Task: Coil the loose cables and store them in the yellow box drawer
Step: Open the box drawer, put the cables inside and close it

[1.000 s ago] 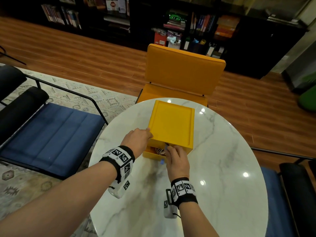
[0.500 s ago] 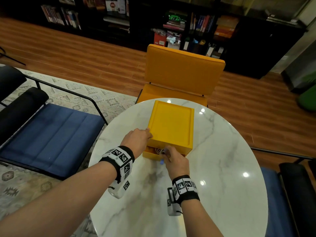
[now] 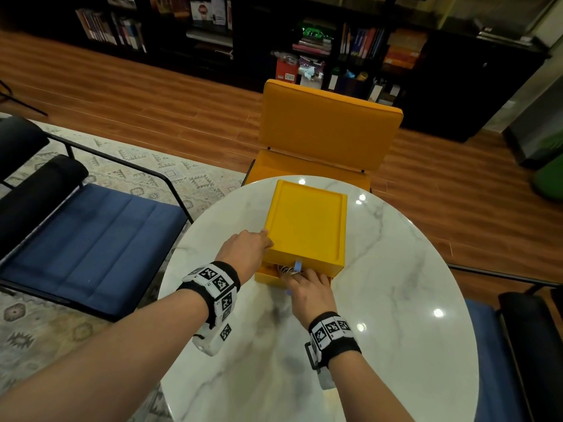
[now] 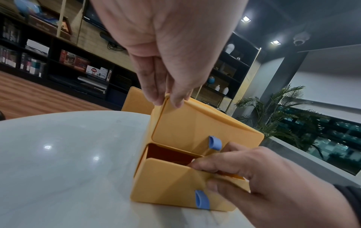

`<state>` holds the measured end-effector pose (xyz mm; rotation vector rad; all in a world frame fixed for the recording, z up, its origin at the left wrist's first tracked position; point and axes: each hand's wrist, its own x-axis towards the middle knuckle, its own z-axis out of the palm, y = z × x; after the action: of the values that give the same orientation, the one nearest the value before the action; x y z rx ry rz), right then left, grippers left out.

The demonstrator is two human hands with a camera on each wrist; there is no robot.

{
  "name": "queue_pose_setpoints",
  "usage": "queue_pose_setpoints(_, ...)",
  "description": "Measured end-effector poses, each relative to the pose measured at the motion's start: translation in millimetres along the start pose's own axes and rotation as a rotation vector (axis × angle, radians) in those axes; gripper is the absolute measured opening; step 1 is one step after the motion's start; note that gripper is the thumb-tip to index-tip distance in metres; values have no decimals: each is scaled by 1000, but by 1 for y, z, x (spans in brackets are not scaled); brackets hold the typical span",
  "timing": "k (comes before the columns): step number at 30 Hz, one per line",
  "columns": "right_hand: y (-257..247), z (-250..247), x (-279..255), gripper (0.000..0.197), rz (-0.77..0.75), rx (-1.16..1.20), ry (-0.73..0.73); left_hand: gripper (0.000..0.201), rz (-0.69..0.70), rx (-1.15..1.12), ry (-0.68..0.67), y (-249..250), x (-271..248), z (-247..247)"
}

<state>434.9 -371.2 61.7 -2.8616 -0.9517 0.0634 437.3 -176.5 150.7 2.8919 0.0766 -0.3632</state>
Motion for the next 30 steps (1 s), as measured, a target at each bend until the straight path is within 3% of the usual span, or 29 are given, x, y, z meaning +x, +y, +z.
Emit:
queue_pose_setpoints(7, -9, 6, 1, 53, 30, -23, 46, 34, 19, 15, 4, -2, 0, 2)
queue_pose_setpoints(17, -21, 19, -15, 76, 43, -18, -40, 33, 7, 0, 0, -1, 0, 1)
queue_pose_setpoints(30, -29, 24, -17, 75, 112, -34, -45, 34, 2, -7, -3, -3, 0, 5)
